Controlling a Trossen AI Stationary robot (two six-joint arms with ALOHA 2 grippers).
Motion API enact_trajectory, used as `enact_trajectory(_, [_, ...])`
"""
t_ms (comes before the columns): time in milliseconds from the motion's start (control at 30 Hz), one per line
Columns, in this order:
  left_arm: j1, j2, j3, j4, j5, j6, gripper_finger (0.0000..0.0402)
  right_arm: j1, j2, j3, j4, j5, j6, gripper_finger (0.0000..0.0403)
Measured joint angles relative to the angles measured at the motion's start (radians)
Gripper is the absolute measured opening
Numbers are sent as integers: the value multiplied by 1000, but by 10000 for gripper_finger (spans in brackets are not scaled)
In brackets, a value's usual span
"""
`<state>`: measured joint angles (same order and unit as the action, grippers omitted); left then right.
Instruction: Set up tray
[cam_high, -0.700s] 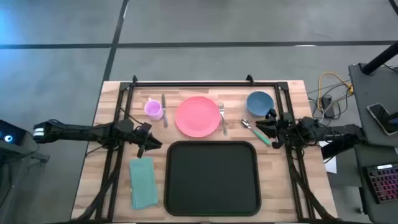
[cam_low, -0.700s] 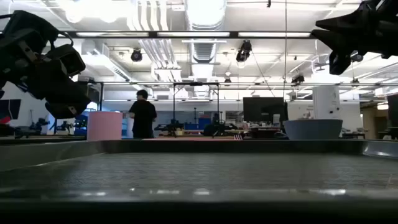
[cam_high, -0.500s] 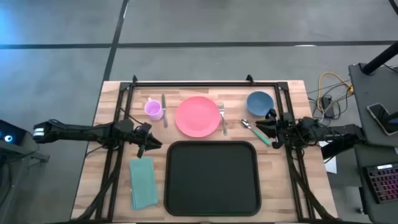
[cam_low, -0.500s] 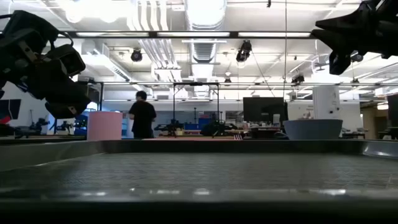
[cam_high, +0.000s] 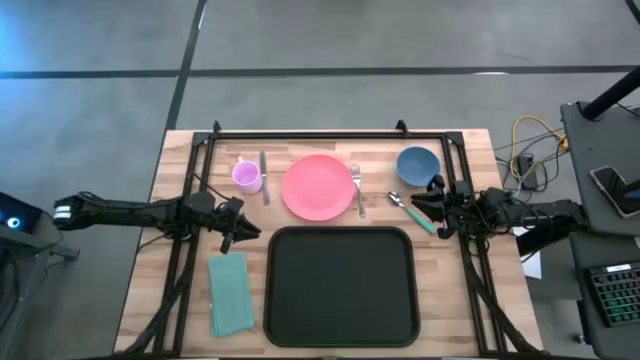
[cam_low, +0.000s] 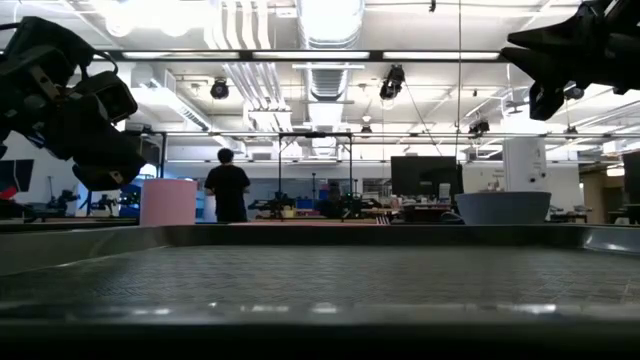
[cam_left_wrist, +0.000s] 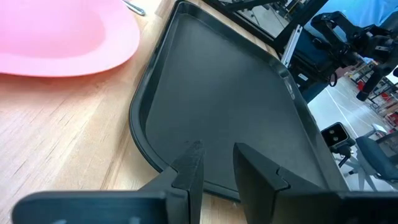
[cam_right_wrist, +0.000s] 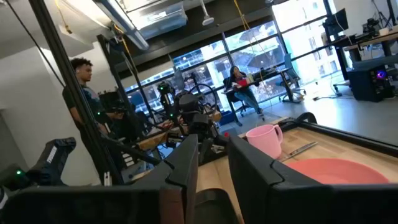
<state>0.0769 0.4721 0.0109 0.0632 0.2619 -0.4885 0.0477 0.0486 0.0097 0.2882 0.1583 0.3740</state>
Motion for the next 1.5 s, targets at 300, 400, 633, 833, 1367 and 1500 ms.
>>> enact_trajectory(300, [0,0,0,0,0,0,68,0,0,0,0,0,0,73])
enact_trajectory(400, [0,0,0,0,0,0,68,0,0,0,0,0,0,69])
enact_trajectory(633, [0,0,0,0,0,0,68,0,0,0,0,0,0,73])
enact_trajectory(833, [0,0,0,0,0,0,68,0,0,0,0,0,0,81])
enact_trajectory(1367, [0,0,0,0,0,0,68,0,0,0,0,0,0,69])
enact_trajectory(1500, [0,0,0,0,0,0,68,0,0,0,1,0,21,75])
